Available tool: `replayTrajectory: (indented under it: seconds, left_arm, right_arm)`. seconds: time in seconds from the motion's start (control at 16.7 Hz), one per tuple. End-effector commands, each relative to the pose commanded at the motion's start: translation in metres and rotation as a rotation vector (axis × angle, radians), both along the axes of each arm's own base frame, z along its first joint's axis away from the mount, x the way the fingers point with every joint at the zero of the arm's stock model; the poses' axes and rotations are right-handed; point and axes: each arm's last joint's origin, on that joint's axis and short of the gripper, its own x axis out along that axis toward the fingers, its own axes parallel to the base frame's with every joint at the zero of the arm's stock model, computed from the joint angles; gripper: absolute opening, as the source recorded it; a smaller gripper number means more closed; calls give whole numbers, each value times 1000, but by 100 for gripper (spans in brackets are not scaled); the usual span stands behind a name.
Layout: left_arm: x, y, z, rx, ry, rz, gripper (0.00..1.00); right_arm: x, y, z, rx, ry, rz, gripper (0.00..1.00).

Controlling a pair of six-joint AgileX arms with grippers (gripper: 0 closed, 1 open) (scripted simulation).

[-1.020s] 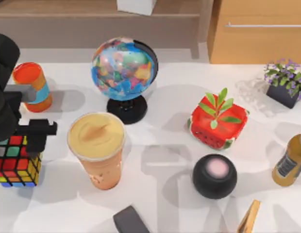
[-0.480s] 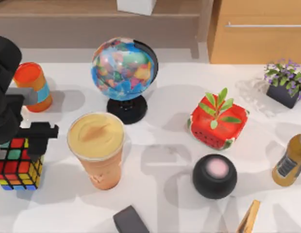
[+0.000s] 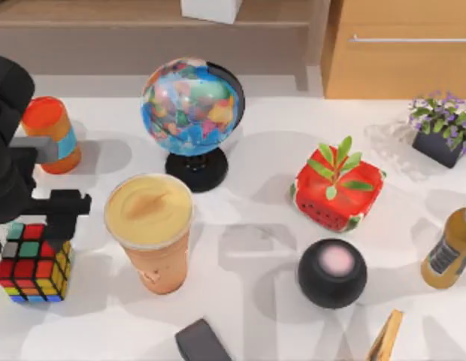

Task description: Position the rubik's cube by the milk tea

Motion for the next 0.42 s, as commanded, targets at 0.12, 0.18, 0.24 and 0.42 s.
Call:
replayTrajectory:
  seconds: [0.12, 0.18, 0.24, 0.42]
  left_arm:
    - [0, 0, 0, 0, 0, 0, 100]
    - [0, 0, 0, 0, 0, 0, 100]
    - [0, 0, 0, 0, 0, 0, 100]
    - [0, 0, 0, 0, 0, 0, 100]
  right_arm:
    - [0, 0, 0, 0, 0, 0, 100]
    - [0, 0, 0, 0, 0, 0, 100]
    - [0, 0, 0, 0, 0, 0, 100]
    - [0, 0, 0, 0, 0, 0, 100]
